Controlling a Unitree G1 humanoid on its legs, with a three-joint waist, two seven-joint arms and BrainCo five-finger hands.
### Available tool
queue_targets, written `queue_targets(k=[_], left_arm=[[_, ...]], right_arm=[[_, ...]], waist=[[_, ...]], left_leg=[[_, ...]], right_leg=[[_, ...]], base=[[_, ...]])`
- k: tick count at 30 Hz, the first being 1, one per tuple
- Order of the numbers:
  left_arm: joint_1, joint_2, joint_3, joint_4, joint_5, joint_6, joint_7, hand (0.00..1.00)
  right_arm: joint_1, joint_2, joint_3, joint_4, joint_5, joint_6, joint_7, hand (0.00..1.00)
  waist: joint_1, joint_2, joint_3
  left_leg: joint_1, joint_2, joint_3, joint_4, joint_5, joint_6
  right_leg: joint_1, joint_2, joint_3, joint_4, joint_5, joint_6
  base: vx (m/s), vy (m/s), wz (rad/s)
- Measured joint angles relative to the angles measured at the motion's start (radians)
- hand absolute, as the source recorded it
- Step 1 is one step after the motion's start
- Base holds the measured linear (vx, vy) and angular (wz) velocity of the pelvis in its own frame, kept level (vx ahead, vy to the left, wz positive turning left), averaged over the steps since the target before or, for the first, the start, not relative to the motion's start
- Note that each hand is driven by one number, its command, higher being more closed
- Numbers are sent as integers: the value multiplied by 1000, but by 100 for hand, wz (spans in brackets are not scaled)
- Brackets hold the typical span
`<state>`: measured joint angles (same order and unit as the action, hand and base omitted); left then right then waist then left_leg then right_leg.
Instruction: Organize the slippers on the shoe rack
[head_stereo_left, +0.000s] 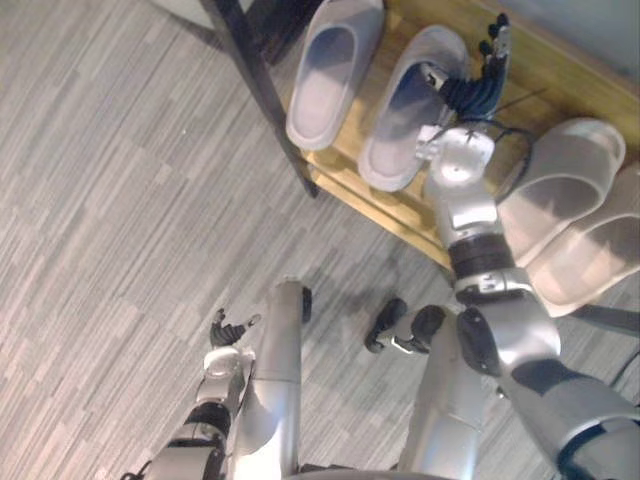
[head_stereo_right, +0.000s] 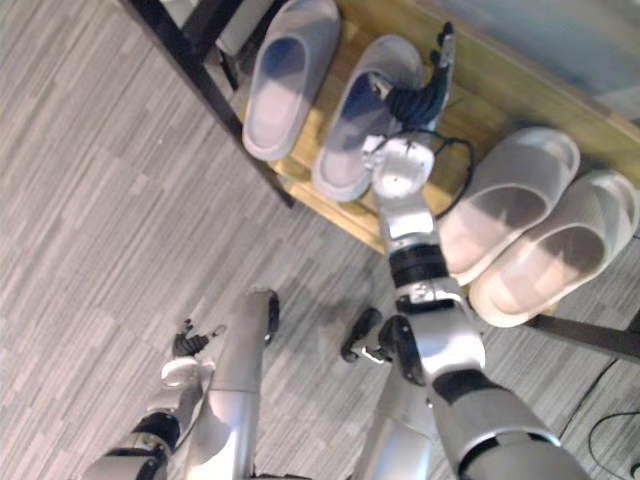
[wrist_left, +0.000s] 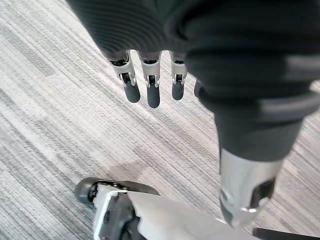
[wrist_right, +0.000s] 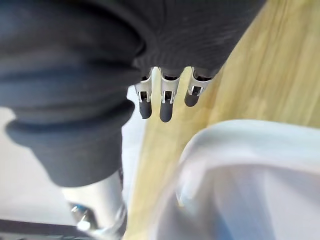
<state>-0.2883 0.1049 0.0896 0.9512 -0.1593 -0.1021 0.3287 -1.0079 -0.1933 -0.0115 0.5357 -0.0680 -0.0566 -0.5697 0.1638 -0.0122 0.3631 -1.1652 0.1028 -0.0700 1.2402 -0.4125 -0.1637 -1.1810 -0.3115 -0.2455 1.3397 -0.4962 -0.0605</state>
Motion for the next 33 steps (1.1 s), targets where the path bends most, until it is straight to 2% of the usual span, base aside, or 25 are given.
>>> queue_targets(k=[5, 10, 16, 20, 27, 33], left_arm=[[-3, 3, 12, -11, -2, 1, -1, 0], [1, 3, 25, -31, -3, 0, -9, 0], [12, 1, 49, -38, -20, 1, -26, 0], [18, -1, 65, -51, -20, 2, -32, 0], [11, -12, 117, -57, -20, 23, -50, 0], [-15, -20, 132, -64, -20, 22, -52, 0]], right_arm=[[60, 14, 19, -94, -49, 10, 5, 0], [97, 46, 18, -161, -50, 22, 22, 0], [260, 141, 22, -216, -46, 17, 47, 0], [334, 193, 29, -218, -5, 16, 81, 0], [425, 202, 60, -251, 71, -11, 141, 0], [438, 225, 76, -249, 162, -35, 210, 0]], waist=[[-5, 0, 0], [-8, -1, -1], [-22, -1, -1], [-29, -3, -3], [-40, -3, -3], [-43, -3, -3]], left_leg=[[35, 18, 15, -12, -1, 2], [49, 27, 32, -16, -5, 8], [72, 29, 33, -24, -6, 10], [89, 32, 45, -41, -7, 12], [89, 32, 47, -41, -9, 14], [90, 39, 48, -41, -9, 14]], right_leg=[[28, 17, 5, -20, 5, -1], [32, 23, 16, -24, 6, 0], [62, 27, 10, -38, 7, 1], [70, 32, 19, -55, 14, 16], [70, 32, 20, -57, 14, 15], [70, 34, 20, -59, 14, 16]], base=[[0, 5, -10], [-8, 3, -6], [0, 0, 0], [-7, 17, -6], [0, 0, 0], [0, 0, 0]])
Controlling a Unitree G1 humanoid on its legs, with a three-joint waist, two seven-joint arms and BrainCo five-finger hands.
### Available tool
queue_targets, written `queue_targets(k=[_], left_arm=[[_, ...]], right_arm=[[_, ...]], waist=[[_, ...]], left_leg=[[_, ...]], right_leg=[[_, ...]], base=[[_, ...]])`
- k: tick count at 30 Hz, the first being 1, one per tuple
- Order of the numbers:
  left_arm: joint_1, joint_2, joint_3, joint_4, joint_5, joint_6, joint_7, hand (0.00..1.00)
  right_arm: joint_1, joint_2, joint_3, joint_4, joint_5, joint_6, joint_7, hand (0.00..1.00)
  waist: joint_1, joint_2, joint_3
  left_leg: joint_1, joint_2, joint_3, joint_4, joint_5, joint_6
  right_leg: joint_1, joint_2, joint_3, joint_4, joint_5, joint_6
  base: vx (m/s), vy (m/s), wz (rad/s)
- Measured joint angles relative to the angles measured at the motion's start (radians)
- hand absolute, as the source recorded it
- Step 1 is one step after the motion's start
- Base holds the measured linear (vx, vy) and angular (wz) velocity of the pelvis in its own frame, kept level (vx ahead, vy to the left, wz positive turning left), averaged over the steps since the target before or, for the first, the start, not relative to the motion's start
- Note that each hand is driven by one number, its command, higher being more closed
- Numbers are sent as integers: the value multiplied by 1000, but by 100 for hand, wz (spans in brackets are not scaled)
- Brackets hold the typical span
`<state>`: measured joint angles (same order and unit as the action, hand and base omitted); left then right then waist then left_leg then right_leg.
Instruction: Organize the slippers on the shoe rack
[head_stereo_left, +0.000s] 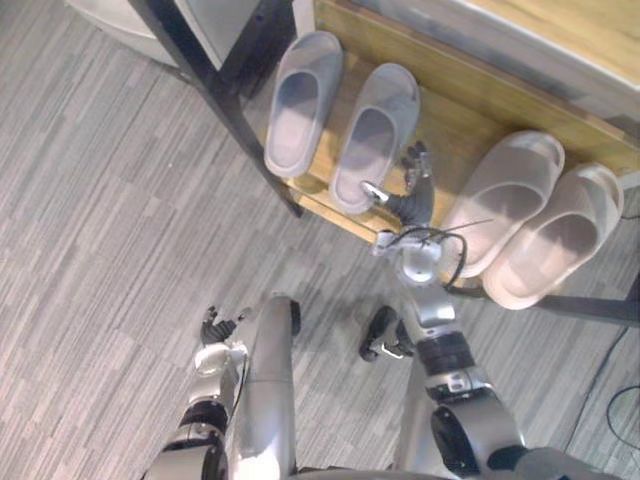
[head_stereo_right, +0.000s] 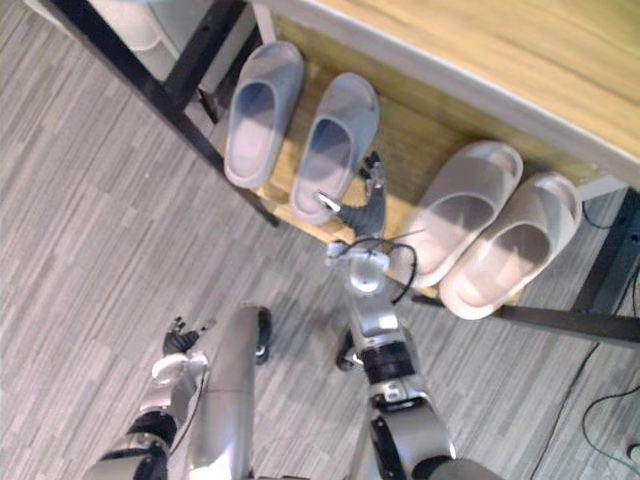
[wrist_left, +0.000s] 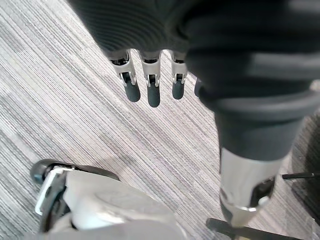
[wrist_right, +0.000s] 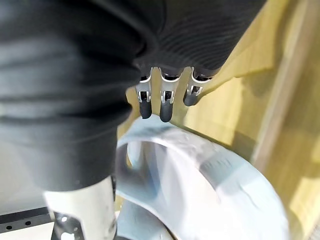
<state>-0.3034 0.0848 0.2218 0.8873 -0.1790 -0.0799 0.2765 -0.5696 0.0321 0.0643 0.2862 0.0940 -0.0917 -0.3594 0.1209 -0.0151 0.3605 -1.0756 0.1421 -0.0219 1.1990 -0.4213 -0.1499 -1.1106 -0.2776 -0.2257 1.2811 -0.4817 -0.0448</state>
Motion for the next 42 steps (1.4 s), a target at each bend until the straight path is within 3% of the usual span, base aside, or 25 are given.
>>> queue_targets(k=[7, 16, 26, 32, 38, 42], left_arm=[[-23, -58, 11, -36, -1, -4, -7, 0], [-25, -58, 10, -32, -17, -5, -6, 0], [-20, -63, -5, -30, -19, -22, -25, 0], [-3, -72, -5, -31, -19, -16, -40, 0], [58, -113, -25, -28, -8, 4, -50, 0], [106, -118, -99, 4, 33, 7, -75, 0]], right_arm=[[-71, 7, 20, 57, 85, -10, 13, 0], [-194, 6, 5, 127, 147, -18, -1, 0], [-204, -9, -21, 127, 179, -19, -2, 0], [-55, -13, 52, 24, 107, -13, 14, 0], [263, -65, 146, -244, -58, -8, 70, 0], [439, -103, 174, -321, -157, -10, 128, 0]], waist=[[0, 0, 0], [3, 0, 0], [14, 2, 1], [-9, 2, 1], [-45, 0, -1], [-67, -4, -12]], left_leg=[[-1, 0, -1, -7, 0, 0], [-1, 0, -1, -10, 0, 0], [41, 0, 4, -30, 1, -1], [124, 9, 22, -77, 1, 0], [338, 23, 72, -222, 13, 6], [502, 23, 129, -401, 66, 17]], right_leg=[[0, 0, -3, -5, 1, -2], [1, -2, -6, -5, 1, -3], [36, -2, -4, -15, 1, -2], [110, 13, 0, -61, 6, 2], [298, 30, -1, -199, 45, 4], [432, 55, 8, -365, 108, 19]], base=[[0, 0, 0], [0, 0, 0], [0, 0, 0], [18, -5, -7], [79, 16, -16], [92, 54, -21]])
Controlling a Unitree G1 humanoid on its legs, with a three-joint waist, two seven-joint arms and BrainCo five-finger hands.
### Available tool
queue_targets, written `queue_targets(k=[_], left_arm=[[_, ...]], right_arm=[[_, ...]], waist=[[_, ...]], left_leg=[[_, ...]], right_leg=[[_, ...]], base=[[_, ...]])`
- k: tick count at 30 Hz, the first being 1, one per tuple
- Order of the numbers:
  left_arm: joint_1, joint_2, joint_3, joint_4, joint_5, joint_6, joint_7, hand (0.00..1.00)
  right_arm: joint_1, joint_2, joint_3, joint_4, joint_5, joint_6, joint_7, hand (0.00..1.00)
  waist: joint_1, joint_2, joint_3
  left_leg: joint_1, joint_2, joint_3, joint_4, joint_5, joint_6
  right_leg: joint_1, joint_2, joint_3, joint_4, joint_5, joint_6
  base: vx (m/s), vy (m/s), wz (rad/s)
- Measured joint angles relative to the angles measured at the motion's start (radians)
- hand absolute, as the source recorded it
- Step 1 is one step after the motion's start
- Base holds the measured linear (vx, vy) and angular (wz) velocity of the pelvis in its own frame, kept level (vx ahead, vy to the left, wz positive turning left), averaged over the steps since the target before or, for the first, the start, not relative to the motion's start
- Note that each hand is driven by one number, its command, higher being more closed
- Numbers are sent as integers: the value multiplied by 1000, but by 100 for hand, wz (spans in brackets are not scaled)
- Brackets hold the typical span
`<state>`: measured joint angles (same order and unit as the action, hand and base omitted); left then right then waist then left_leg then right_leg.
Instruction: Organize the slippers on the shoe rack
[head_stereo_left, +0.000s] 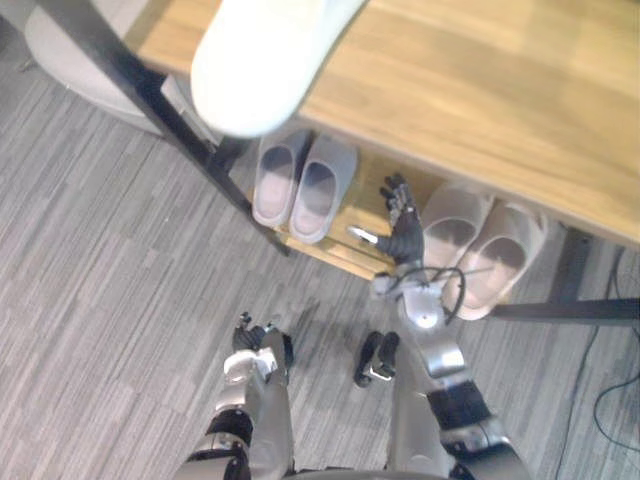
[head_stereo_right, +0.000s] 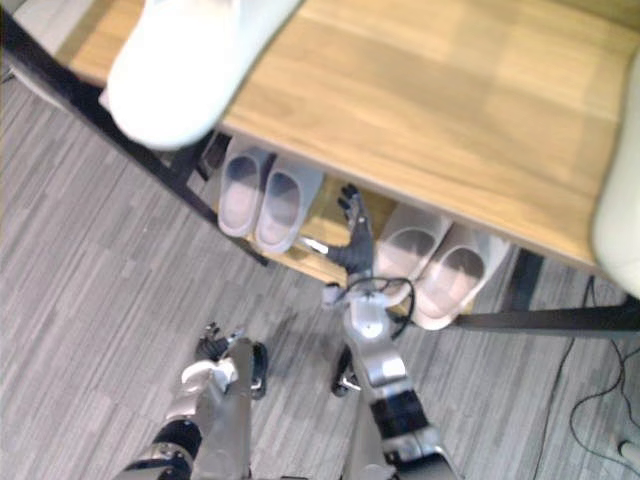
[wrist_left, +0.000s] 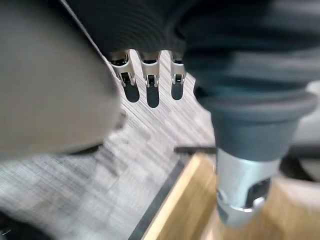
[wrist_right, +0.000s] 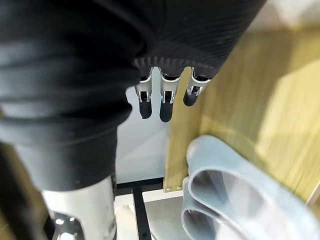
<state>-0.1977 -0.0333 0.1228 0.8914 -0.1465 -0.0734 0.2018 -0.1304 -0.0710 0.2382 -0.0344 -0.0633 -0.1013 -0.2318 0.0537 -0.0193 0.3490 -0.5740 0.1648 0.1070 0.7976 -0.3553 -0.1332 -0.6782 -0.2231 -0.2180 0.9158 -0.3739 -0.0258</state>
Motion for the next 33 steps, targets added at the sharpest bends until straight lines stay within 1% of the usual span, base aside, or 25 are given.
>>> queue_targets(k=[2, 5, 6, 7, 8, 10, 12, 14, 16, 17, 20, 22, 24, 25, 28, 29, 30, 31, 32, 33], left_arm=[[26, -1, -51, 27, 17, 2, -12, 0], [63, 3, -123, 67, 40, 7, -14, 0], [76, 11, -159, 91, 52, 11, -22, 0], [77, 12, -164, 95, 56, 12, -28, 0], [81, 20, -181, 101, 64, 13, -33, 0], [98, 30, -188, 102, 71, 13, -36, 0], [118, 45, -196, 103, 87, 14, -40, 0], [136, 61, -201, 103, 106, 14, -50, 0], [151, 71, -204, 104, 120, 15, -51, 0], [157, 81, -221, 104, 127, 15, -51, 0], [173, 94, -230, 104, 135, 15, -51, 0], [181, 97, -230, 109, 146, 15, -52, 0], [179, 98, -238, 124, 147, 15, -51, 0], [183, 99, -248, 126, 149, 15, -52, 0], [176, 102, -301, 132, 184, 15, -53, 0], [173, 109, -324, 115, 195, 23, -59, 0], [172, 128, -356, 63, 205, 25, -63, 0], [174, 152, -390, 16, 190, 18, -77, 0], [175, 172, -410, -12, 185, -1, -93, 0], [167, 175, -416, -17, 185, -12, -103, 0]], right_arm=[[86, -15, 0, 4, -24, 1, 28, 0], [192, -19, -11, 31, -57, 0, 57, 0], [222, -26, -33, 93, -58, -2, 75, 0], [224, -26, -39, 109, -58, -2, 77, 0], [232, -30, -49, 162, -58, -2, 83, 0], [236, -42, -82, 265, -58, 1, 98, 0], [251, -49, -123, 369, -56, 3, 111, 0], [267, -50, -173, 466, -55, 14, 114, 0], [280, -51, -227, 570, -54, 20, 114, 0], [281, -53, -251, 626, -51, 24, 111, 0], [283, -56, -279, 717, -44, 29, 109, 0], [289, -55, -292, 767, -41, 32, 107, 0], [285, -53, -319, 814, -5, 31, 104, 0], [285, -53, -334, 837, -2, 29, 103, 0], [278, -56, -357, 889, 33, 31, 98, 0], [277, -60, -364, 903, 37, 30, 97, 0], [278, -60, -370, 915, 42, 29, 97, 0], [280, -59, -380, 922, 45, 30, 99, 0], [282, -59, -386, 931, 47, 31, 101, 0], [282, -60, -393, 945, 64, 30, 103, 0]], waist=[[-2, 0, -27], [-16, -1, -64], [-24, -1, -79], [-25, 0, -82], [-27, 1, -86], [-34, 4, -94], [-44, 9, -115], [-49, 21, -137], [-50, 37, -163], [-50, 45, -171], [-52, 52, -188], [-53, 52, -198], [-54, 54, -206], [-54, 54, -220], [-54, 56, -227], [-55, 56, -230], [-55, 56, -231], [-56, 59, -234], [-56, 63, -239], [-60, 66, -245]], left_leg=[[64, -6, 21, -83, 26, 5], [163, -25, 48, -215, 72, 15], [214, -38, 52, -292, 104, 21], [224, -40, 53, -307, 110, 22], [254, -46, 63, -353, 129, 25], [306, -55, 74, -429, 162, 31], [348, -65, 74, -495, 193, 36], [389, -75, 74, -556, 218, 41], [427, -82, 76, -614, 242, 46], [449, -85, 78, -640, 253, 49], [478, -89, 84, -677, 268, 51], [494, -90, 87, -693, 274, 53], [508, -90, 89, -708, 280, 55], [507, -90, 90, -717, 284, 56], [519, -91, 90, -729, 293, 58], [530, -90, 93, -734, 293, 58], [541, -90, 93, -744, 295, 57], [542, -90, 90, -749, 295, 57], [541, -91, 89, -752, 295, 58], [543, -92, 90, -757, 296, 59]], right_leg=[[53, 8, 4, -73, 30, 9], [132, 14, 9, -184, 75, 26], [178, 20, 10, -252, 105, 34], [186, 21, 9, -266, 111, 36], [213, 25, 9, -308, 132, 40], [260, 33, 9, -382, 167, 50], [302, 36, 4, -448, 198, 56], [343, 40, 2, -505, 224, 64], [382, 47, 2, -566, 253, 72], [404, 50, 1, -593, 267, 75], [432, 54, 2, -630, 288, 80], [451, 59, 3, -660, 301, 81], [470, 67, 5, -691, 317, 83], [470, 69, 5, -705, 326, 83], [495, 75, 4, -747, 350, 85], [510, 81, 5, -763, 358, 84], [522, 83, 5, -775, 364, 85], [530, 84, 2, -787, 368, 88], [535, 84, 1, -796, 370, 92], [539, 86, 2, -808, 374, 95]], base=[[116, 79, -16], [119, 73, -11], [117, 71, -8], [90, 60, -7], [58, 70, -7], [41, 68, -7], [47, 78, 1], [66, 91, 1], [57, 87, -3], [39, 65, -4], [16, 45, -5], [-4, 29, -6], [-14, 25, -8], [-10, 22, -6], [0, 0, 0], [-12, 11, -5], [0, 0, 0], [0, 0, 0], [-31, 22, 0], [0, 0, 0]])
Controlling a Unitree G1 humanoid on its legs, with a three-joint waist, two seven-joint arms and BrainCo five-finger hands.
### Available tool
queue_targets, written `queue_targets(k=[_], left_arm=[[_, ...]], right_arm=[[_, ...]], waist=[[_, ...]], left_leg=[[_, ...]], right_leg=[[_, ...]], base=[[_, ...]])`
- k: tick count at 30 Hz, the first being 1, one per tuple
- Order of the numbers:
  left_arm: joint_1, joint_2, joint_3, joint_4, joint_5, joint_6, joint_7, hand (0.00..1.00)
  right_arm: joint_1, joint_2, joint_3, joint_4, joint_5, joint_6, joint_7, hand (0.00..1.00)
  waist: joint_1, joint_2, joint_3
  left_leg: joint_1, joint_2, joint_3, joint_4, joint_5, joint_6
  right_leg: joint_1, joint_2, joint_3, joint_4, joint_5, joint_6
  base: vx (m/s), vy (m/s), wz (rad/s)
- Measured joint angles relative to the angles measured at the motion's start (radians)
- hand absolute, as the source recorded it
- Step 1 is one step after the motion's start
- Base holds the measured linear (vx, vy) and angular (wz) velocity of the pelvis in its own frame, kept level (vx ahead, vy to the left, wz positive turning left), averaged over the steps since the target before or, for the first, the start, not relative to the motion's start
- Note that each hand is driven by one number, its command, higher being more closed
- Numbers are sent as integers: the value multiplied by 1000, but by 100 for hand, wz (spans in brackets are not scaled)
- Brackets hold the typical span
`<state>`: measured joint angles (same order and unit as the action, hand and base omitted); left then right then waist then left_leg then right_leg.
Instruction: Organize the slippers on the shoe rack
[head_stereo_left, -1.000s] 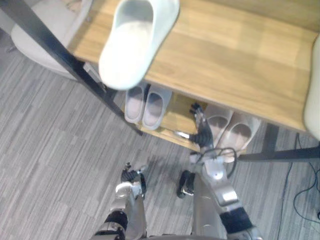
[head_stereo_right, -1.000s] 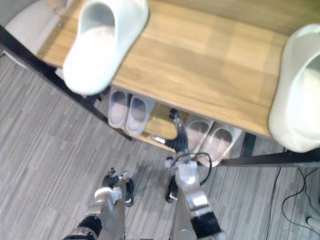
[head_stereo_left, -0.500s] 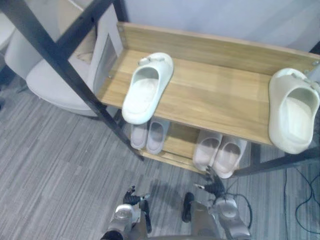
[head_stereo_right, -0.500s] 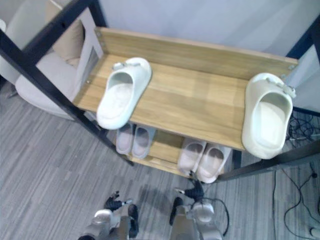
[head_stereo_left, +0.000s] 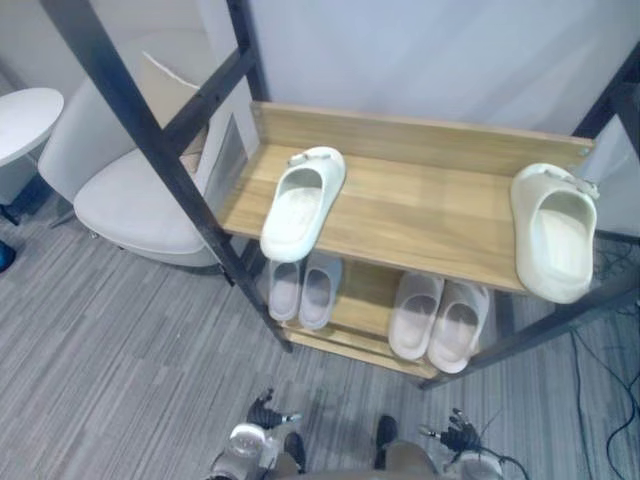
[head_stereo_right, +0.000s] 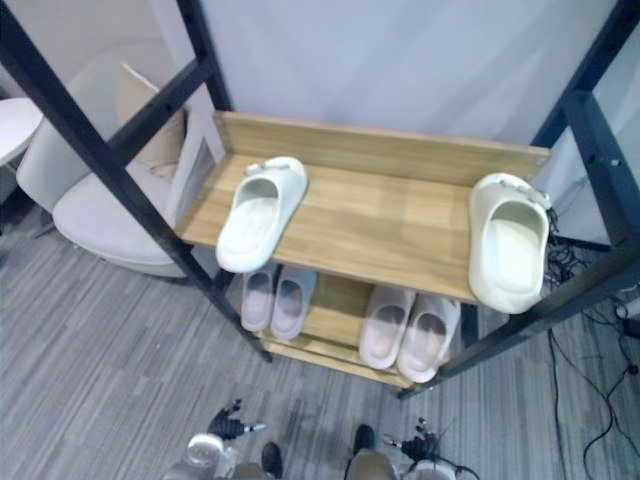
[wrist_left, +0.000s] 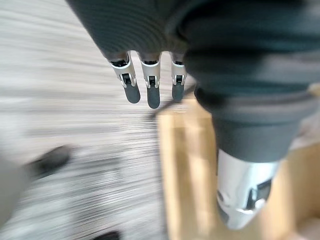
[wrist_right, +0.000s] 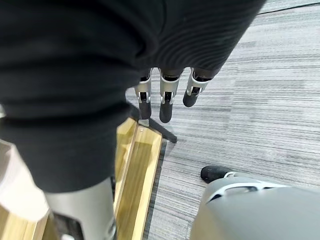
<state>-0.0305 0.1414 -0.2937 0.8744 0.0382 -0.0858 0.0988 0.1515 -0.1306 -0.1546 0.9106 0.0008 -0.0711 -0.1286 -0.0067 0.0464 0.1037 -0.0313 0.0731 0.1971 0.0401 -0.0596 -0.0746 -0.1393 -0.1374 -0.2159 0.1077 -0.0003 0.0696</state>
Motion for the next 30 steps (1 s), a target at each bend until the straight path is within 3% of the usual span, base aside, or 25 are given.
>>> queue_targets(k=[6, 16, 24, 30], left_arm=[[-28, -10, -147, -53, 0, 4, -5, 0], [-33, 51, -384, -609, -109, -66, -68, 0], [-19, 124, -392, -904, -254, -105, -87, 0], [35, 123, -390, -1065, -337, -117, -86, 0]], right_arm=[[-1, -4, -13, 51, 1, 1, -5, 0], [-3, 3, -34, 52, 1, -3, -16, 0], [-5, 1, -28, 51, -1, -13, -22, 0], [13, -5, -21, 51, -4, -13, -22, 0]], waist=[[-9, 4, -17], [-11, 1, -23], [-11, 2, -33], [-9, 8, -46]], left_leg=[[29, -5, -3, -12, 4, 4], [54, -8, -16, -36, 4, 4], [70, -8, -15, -39, 2, 5], [86, -5, -17, -38, 0, 4]], right_leg=[[48, 9, -4, -64, 34, -5], [90, 21, -16, -117, 51, -6], [116, 25, -9, -149, 65, -8], [141, 28, -13, -165, 68, -8]], base=[[35, 12, 0], [31, 0, 2], [7, 1, -2], [0, 0, 0]])
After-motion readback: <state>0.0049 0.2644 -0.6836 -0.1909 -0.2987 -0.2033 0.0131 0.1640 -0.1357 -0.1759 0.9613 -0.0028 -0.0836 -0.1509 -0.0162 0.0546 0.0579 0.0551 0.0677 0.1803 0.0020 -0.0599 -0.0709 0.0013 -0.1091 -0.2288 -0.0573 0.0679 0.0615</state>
